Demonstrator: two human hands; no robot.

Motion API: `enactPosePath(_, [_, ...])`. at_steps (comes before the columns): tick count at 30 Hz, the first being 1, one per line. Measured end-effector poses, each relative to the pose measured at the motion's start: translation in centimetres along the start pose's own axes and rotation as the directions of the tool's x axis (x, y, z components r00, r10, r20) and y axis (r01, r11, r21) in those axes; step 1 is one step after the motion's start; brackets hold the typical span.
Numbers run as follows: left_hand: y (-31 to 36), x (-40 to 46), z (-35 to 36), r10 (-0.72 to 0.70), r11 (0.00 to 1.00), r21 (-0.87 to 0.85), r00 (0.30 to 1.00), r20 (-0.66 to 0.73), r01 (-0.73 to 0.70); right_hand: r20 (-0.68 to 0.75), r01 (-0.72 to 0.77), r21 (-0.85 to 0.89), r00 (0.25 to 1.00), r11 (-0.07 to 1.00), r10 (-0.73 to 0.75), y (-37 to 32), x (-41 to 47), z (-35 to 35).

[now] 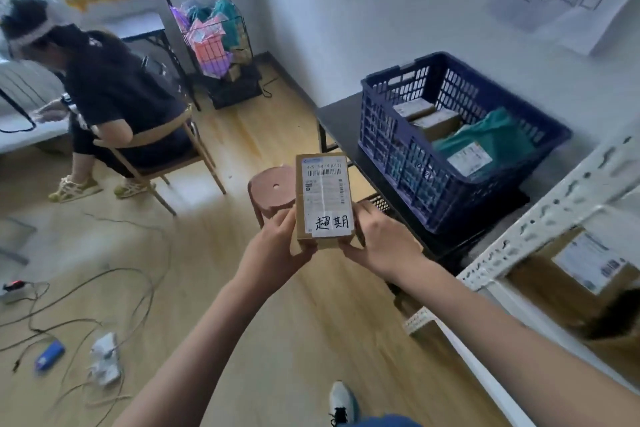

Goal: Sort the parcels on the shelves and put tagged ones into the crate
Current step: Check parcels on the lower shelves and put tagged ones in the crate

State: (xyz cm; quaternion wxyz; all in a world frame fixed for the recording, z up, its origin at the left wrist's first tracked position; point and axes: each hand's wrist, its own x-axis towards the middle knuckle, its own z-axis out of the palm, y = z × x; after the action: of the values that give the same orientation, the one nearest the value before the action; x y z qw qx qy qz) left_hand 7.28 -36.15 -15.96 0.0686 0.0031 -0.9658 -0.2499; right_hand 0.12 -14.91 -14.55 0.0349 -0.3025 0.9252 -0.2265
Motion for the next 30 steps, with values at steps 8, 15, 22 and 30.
enactPosePath(8, [-4.2, 21.8, 0.4, 0.203, 0.979, -0.025, 0.976, 0.08, -0.202, -0.161, -0.214, 0.0, 0.964, 0.977, 0.211, 5.7, 15.2, -2.9])
enactPosePath(15, [-3.7, 41.5, 4.2, 0.496, 0.868, -0.14, 0.829, 0.257, -0.476, -0.28, -0.517, 0.212, 0.781, 0.829, 0.558, 12.3, 24.9, -5.5])
enactPosePath(22, [1.2, 54.0, 9.0, 0.591, 0.806, -0.217, 0.728, 0.348, -0.551, -0.31, -0.684, 0.26, 0.61, 0.682, 0.729, 21.1, 30.1, -7.4])
enactPosePath(30, [4.5, 63.2, 18.1, 0.602, 0.789, -0.267, 0.605, 0.522, -0.554, -0.232, -0.792, 0.286, 0.488, 0.539, 0.841, 30.8, 33.6, -6.6])
